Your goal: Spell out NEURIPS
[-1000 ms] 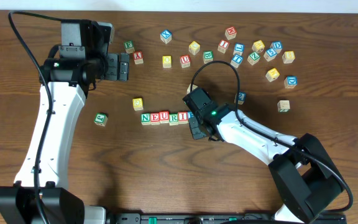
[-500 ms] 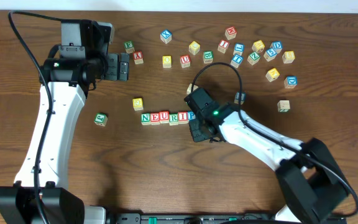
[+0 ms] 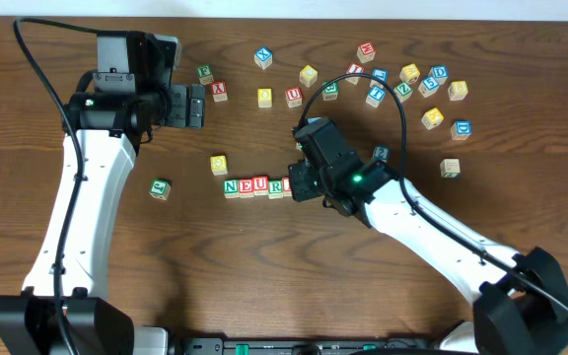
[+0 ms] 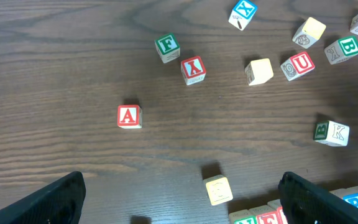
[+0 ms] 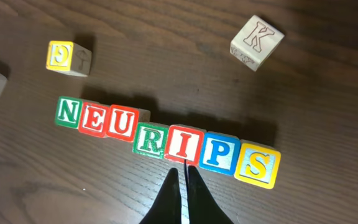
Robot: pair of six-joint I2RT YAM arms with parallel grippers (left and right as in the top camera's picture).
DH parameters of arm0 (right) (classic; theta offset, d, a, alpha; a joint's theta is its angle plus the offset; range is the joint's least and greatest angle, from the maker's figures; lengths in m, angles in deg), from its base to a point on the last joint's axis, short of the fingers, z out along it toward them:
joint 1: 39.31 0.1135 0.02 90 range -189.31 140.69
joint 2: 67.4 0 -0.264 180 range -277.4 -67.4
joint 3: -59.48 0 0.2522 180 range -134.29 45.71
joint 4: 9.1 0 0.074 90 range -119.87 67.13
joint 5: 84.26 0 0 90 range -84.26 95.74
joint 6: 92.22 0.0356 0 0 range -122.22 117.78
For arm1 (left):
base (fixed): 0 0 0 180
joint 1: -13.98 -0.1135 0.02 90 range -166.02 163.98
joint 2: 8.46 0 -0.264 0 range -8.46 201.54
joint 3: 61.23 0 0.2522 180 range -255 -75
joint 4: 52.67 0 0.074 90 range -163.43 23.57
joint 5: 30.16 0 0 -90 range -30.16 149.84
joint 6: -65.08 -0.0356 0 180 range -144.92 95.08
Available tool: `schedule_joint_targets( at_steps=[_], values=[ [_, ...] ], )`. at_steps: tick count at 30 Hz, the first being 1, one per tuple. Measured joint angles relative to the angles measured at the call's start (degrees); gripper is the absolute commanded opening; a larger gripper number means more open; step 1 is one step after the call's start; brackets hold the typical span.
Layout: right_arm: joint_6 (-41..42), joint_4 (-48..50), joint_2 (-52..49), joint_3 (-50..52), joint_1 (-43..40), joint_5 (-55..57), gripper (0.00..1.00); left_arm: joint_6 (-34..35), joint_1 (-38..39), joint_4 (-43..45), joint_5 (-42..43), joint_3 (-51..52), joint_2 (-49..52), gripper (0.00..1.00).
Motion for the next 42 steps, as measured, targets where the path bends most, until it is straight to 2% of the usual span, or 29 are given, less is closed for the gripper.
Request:
schedule_joint_targets(
  at_steps=[5,10,18,26,31,33,36,40,41,42],
  values=[
    [0.07,-1.22,-3.45,-0.55,-0.04,0.87,0.01,0.0,0.0,0.0,0.0,0.0,0.0,0.98],
    [-0.37,-7.32,-3.56,-2.62,-1.84,6.71,0.01,0.0,0.0,0.0,0.0,0.0,0.0,0.98],
    [-4.39,-10.73,-3.56,-7.78,-10.62,16.2,0.01,-0.02,0.0,0.0,0.0,0.0,0.0,0.98],
    [-6.88,-11.08,-3.56,-8.37,-18.51,20.87,0.02,0.0,0.0,0.0,0.0,0.0,0.0,0.98],
    [-8.33,-11.1,-3.56,-8.37,-22.38,21.7,0.17,0.0,0.0,0.0,0.0,0.0,0.0,0.98],
    [-8.48,-11.08,-3.56,-8.37,-23.52,21.73,0.33,0.0,0.0,0.0,0.0,0.0,0.0,0.98],
    [-9.18,-10.95,-3.56,-8.37,-24.92,21.92,0.7,0.0,0.0,0.0,0.0,0.0,0.0,0.97],
    [-10.29,-10.75,-3.56,-8.37,-25.53,22.05,0.96,-0.02,0.0,0.0,0.0,0.0,0.0,0.98],
    [-10.86,-10.75,-3.56,-8.37,-25.53,22.14,0.98,0.0,0.0,0.04,0.02,0.0,0.0,0.98],
    [-11.32,-10.73,-3.56,-8.37,-25.53,22.14,0.99,0.0,0.0,0.09,0.02,0.0,0.0,0.93]
  ],
)
